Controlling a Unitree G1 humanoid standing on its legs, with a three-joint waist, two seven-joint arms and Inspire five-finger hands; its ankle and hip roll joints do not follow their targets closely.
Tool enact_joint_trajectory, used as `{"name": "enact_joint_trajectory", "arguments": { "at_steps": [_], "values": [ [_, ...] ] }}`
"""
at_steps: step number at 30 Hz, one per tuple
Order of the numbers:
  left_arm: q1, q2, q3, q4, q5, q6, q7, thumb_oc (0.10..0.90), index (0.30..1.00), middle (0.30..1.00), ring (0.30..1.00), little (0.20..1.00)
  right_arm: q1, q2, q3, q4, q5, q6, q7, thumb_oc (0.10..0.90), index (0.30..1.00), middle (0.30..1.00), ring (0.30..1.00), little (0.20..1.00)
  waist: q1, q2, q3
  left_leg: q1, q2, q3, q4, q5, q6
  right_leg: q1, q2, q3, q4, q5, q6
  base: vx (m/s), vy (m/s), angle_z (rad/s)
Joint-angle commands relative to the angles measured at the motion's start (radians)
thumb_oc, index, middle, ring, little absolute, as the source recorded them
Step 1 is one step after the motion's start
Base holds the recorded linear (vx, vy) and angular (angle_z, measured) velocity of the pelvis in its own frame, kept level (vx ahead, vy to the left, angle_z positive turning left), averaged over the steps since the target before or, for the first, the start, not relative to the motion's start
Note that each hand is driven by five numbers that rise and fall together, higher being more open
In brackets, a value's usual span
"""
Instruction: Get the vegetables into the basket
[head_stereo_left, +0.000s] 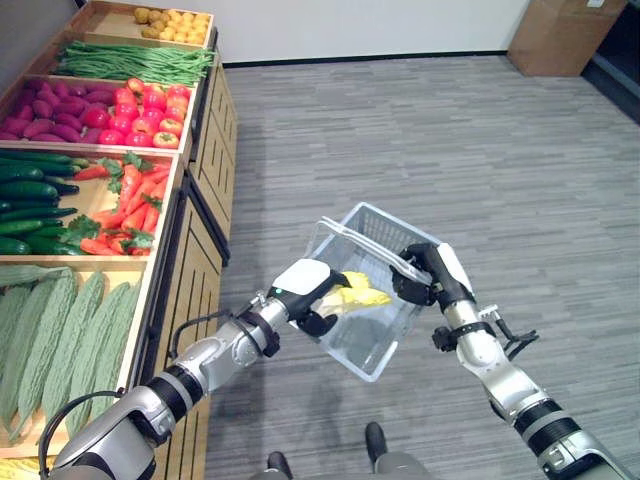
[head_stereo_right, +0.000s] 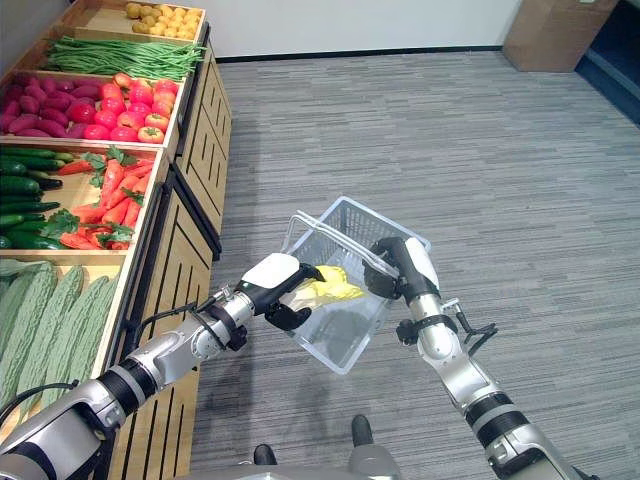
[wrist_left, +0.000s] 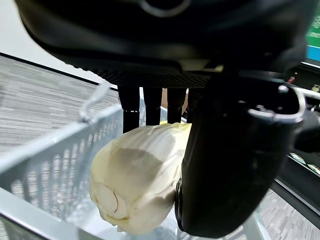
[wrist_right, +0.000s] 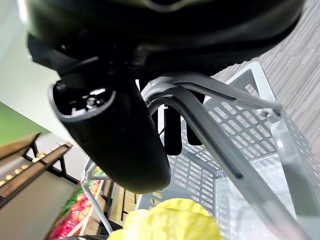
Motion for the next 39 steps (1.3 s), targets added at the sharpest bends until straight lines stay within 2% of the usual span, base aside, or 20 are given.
{"name": "enact_joint_trajectory", "arguments": {
  "at_steps": [1, 2, 3, 4, 10, 15, 19, 25, 31, 33, 39],
  "values": [
    [-0.145, -0.035, 0.005, 0.008, 0.024, -0.037, 0.108, 0.400, 0.300, 0.300, 0.300, 0.300, -0.095, 0.017, -0.043, -0.161, 0.098, -0.177, -0.033, 0.400, 0.300, 0.300, 0.300, 0.300, 0.024, -0.030, -0.079, 0.007, 0.049, -0.018, 0.000, 0.011, -0.066, 0.002, -0.021, -0.056, 0.026, -0.009, 0.078, 0.00, 0.002, -0.08],
    [-0.137, -0.040, 0.011, 0.012, 0.038, -0.031, 0.119, 0.508, 0.451, 0.451, 0.451, 0.451, -0.090, 0.020, -0.036, -0.171, 0.102, -0.178, -0.029, 0.400, 0.300, 0.300, 0.300, 0.300, 0.023, -0.031, -0.078, 0.008, 0.049, -0.017, 0.000, 0.011, -0.066, 0.001, -0.020, -0.055, 0.026, -0.009, 0.078, 0.00, -0.001, -0.07],
    [-0.132, -0.042, 0.016, 0.015, 0.046, -0.026, 0.125, 0.810, 0.874, 0.874, 0.874, 0.874, -0.087, 0.017, -0.036, -0.174, 0.096, -0.178, -0.030, 0.400, 0.300, 0.300, 0.300, 0.300, 0.024, -0.032, -0.078, 0.008, 0.049, -0.016, 0.000, 0.011, -0.066, 0.001, -0.019, -0.055, 0.026, -0.009, 0.077, 0.00, 0.000, -0.07],
    [-0.125, -0.046, 0.020, 0.020, 0.058, -0.021, 0.133, 0.900, 1.000, 1.000, 1.000, 1.000, -0.080, 0.013, -0.035, -0.178, 0.087, -0.177, -0.031, 0.400, 0.300, 0.300, 0.300, 0.300, 0.024, -0.032, -0.078, 0.009, 0.050, -0.015, 0.000, 0.011, -0.066, 0.002, -0.019, -0.055, 0.026, -0.009, 0.077, 0.00, -0.004, -0.09],
    [-0.094, -0.052, 0.027, 0.037, 0.068, -0.018, 0.132, 0.900, 1.000, 1.000, 1.000, 1.000, -0.051, -0.002, -0.049, -0.159, 0.028, -0.161, -0.057, 0.400, 0.300, 0.300, 0.300, 0.300, 0.026, -0.034, -0.080, 0.011, 0.052, -0.017, 0.000, 0.013, -0.068, 0.004, -0.016, -0.056, 0.026, -0.011, 0.075, 0.00, -0.002, -0.02],
    [-0.036, -0.058, 0.065, 0.036, 0.031, -0.016, 0.132, 0.900, 1.000, 1.000, 1.000, 1.000, -0.001, 0.007, -0.085, -0.121, 0.044, -0.152, -0.057, 0.400, 0.300, 0.300, 0.300, 0.300, 0.033, -0.034, -0.081, 0.010, 0.053, -0.025, 0.000, 0.014, -0.069, 0.012, -0.019, -0.068, 0.025, -0.013, 0.072, 0.00, 0.000, 0.00],
    [0.053, -0.058, 0.115, 0.043, -0.002, -0.012, 0.130, 0.900, 1.000, 1.000, 1.000, 1.000, 0.065, -0.004, -0.130, -0.096, 0.009, -0.144, -0.064, 0.400, 0.300, 0.300, 0.300, 0.300, 0.041, -0.034, -0.079, 0.005, 0.050, -0.040, 0.000, 0.017, -0.069, 0.018, -0.021, -0.083, 0.028, -0.018, 0.069, 0.00, -0.007, 0.08],
    [0.284, -0.073, 0.281, 0.131, -0.168, -0.007, 0.099, 0.900, 1.000, 1.000, 1.000, 1.000, 0.206, -0.006, -0.231, -0.015, -0.073, -0.112, -0.074, 0.400, 0.300, 0.300, 0.300, 0.300, 0.054, -0.034, -0.067, 0.000, 0.054, -0.051, 0.000, 0.027, -0.070, 0.018, -0.019, -0.089, 0.033, -0.023, 0.061, 0.00, -0.014, 0.08],
    [0.422, -0.125, 0.409, 0.369, -0.269, 0.025, 0.066, 0.900, 1.000, 1.000, 1.000, 1.000, 0.252, -0.001, -0.277, 0.154, -0.137, -0.082, -0.083, 0.400, 0.300, 0.300, 0.300, 0.300, 0.066, -0.034, -0.062, -0.007, 0.056, -0.064, 0.000, 0.035, -0.071, 0.017, -0.015, -0.095, 0.037, -0.028, 0.055, 0.00, 0.000, 0.00],
    [0.441, -0.167, 0.447, 0.500, -0.299, 0.058, 0.053, 0.900, 1.000, 1.000, 1.000, 1.000, 0.251, 0.004, -0.283, 0.217, -0.139, -0.066, -0.079, 0.400, 0.300, 0.300, 0.300, 0.300, 0.067, -0.034, -0.056, -0.004, 0.056, -0.069, 0.000, 0.034, -0.070, 0.022, -0.014, -0.097, 0.038, -0.032, 0.054, 0.00, 0.000, 0.00],
    [0.452, -0.246, 0.514, 0.700, -0.336, 0.100, 0.003, 0.900, 1.000, 1.000, 1.000, 1.000, 0.257, 0.034, -0.301, 0.416, -0.100, -0.025, -0.061, 0.400, 0.300, 0.300, 0.300, 0.300, 0.066, -0.030, -0.053, -0.016, 0.058, -0.076, 0.000, 0.039, -0.070, 0.008, -0.008, -0.097, 0.050, -0.035, 0.045, 0.00, -0.004, 0.01]
  ]
}}
